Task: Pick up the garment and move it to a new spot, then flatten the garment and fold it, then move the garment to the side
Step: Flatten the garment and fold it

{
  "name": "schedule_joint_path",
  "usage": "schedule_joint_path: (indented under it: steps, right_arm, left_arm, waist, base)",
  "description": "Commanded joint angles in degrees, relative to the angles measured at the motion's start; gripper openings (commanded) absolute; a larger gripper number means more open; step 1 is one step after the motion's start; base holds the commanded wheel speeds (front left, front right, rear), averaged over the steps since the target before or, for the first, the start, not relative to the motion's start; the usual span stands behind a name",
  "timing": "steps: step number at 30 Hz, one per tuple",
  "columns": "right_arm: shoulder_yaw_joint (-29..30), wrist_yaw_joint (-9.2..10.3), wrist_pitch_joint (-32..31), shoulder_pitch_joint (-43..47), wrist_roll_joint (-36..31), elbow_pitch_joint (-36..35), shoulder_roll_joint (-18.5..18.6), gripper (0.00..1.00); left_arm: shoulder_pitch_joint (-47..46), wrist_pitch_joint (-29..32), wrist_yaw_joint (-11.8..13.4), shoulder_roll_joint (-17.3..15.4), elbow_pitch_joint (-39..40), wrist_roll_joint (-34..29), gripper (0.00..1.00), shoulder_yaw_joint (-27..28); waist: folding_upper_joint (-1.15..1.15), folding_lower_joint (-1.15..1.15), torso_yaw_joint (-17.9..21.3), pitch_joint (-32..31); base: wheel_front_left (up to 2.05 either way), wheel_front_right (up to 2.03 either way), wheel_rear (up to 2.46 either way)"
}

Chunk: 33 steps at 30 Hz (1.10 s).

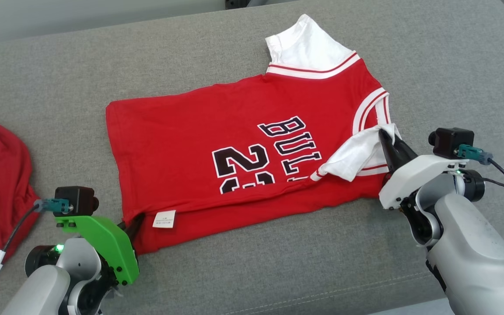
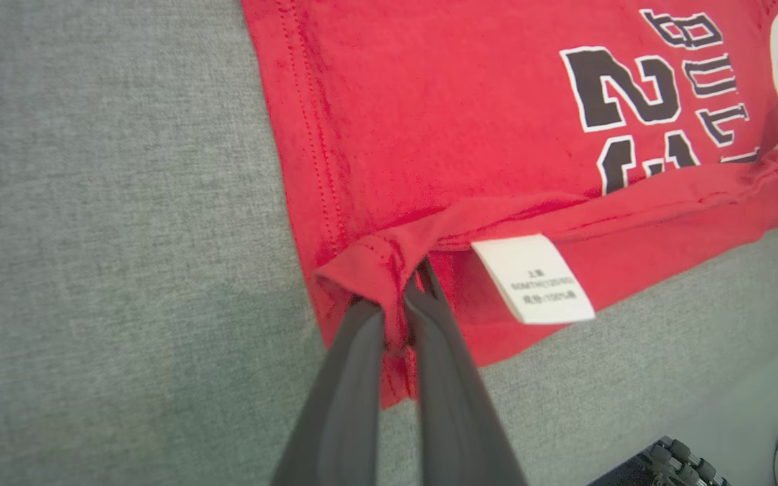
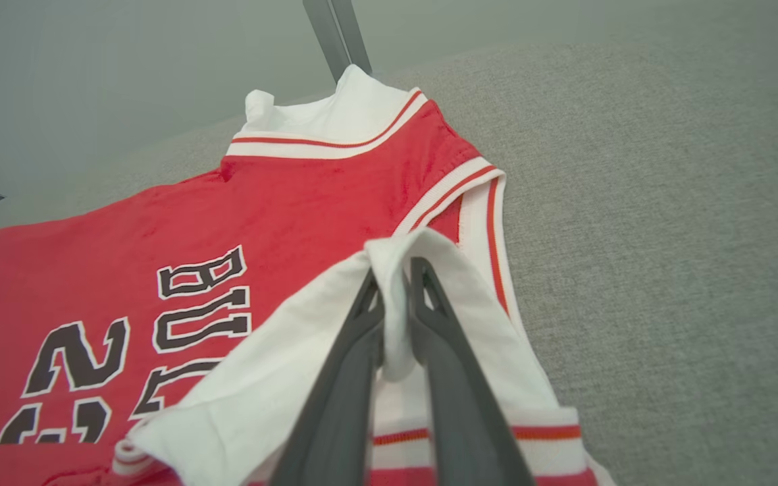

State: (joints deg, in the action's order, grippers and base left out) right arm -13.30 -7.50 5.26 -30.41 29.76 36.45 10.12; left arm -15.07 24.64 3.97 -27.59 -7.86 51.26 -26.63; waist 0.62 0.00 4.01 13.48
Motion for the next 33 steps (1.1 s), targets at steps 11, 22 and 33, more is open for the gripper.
schedule_joint_path:
  steps: [11,22,33]
  right_arm:
    - [0.8,0.03,6.8,1.4,-6.2,-3.8,5.7,1.0]
    - [5.5,0.03,-2.2,13.9,-12.4,-18.4,5.4,1.0]
    - [7.1,0.03,-10.9,14.9,-14.9,-18.6,4.1,1.0]
  left_arm:
    - [3.4,-9.1,2.4,-0.1,6.9,-3.8,1.0,2.1]
    - [10.6,-15.3,7.1,-0.3,10.8,-8.4,1.0,1.3]
    - [9.4,-11.0,5.7,-0.4,1.7,-6.2,1.0,-0.3]
  waist:
    - [-0.62,0.0,-0.3,-1.7]
    - [-0.62,0.0,1.0,0.4]
    - [-0.62,0.0,1.7,2.0]
  base:
    - [0.0,0.0,0.0]
    - [0.0,0.0,0.0]
    - [0.0,0.0,0.0]
